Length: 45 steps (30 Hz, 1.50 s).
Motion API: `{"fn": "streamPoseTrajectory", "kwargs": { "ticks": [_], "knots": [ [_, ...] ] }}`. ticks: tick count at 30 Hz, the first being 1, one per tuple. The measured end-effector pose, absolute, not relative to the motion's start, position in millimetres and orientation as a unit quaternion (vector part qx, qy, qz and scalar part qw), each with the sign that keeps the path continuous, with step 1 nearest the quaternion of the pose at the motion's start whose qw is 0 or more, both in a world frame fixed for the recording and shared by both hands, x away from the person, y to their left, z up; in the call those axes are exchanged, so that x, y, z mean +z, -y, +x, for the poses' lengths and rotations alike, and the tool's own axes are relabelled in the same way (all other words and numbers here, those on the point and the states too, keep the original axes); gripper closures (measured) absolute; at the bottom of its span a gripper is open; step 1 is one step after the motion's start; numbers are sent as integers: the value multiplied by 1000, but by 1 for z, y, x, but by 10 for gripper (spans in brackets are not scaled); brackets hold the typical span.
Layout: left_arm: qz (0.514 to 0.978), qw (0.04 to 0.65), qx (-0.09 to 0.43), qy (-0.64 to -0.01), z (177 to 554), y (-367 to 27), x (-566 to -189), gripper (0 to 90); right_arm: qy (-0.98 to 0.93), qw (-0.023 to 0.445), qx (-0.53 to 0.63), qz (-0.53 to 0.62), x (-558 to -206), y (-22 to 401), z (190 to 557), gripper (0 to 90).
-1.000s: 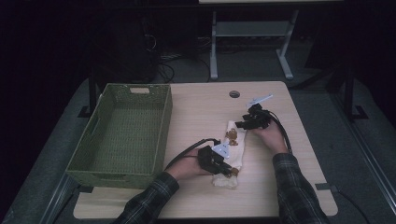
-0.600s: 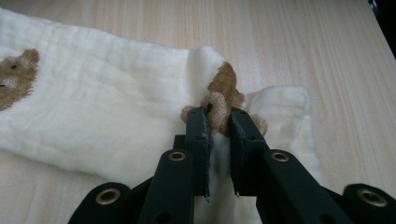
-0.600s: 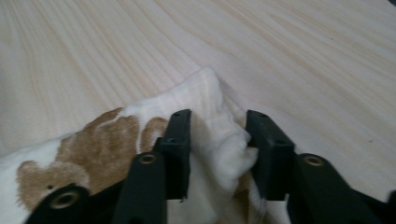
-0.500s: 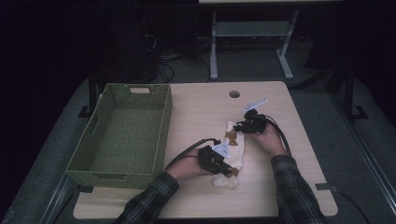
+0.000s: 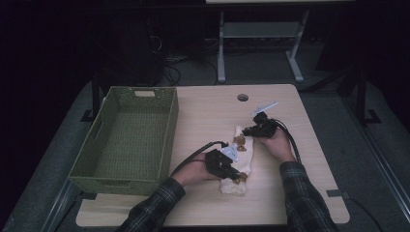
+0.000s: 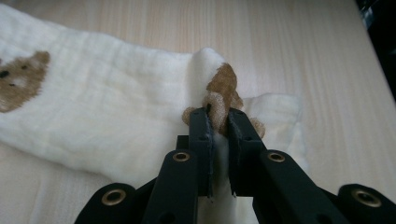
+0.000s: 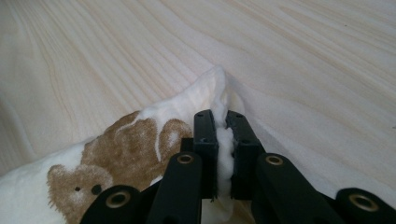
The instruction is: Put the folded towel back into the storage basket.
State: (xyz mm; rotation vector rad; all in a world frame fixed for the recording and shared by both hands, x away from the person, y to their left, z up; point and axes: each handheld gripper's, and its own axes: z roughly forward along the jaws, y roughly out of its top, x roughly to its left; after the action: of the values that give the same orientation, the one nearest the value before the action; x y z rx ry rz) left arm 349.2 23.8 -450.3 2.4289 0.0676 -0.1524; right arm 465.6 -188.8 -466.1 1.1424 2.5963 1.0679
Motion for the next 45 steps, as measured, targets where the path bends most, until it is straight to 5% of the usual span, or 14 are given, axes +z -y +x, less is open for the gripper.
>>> {"fn": "streamPoseTrajectory", "kwargs": {
  "ticks": [45],
  "knots": [
    [921, 389, 8, -37, 351, -80, -311, 817, -855, 97, 405, 309, -348, 159, 466, 839]
  ]
}}
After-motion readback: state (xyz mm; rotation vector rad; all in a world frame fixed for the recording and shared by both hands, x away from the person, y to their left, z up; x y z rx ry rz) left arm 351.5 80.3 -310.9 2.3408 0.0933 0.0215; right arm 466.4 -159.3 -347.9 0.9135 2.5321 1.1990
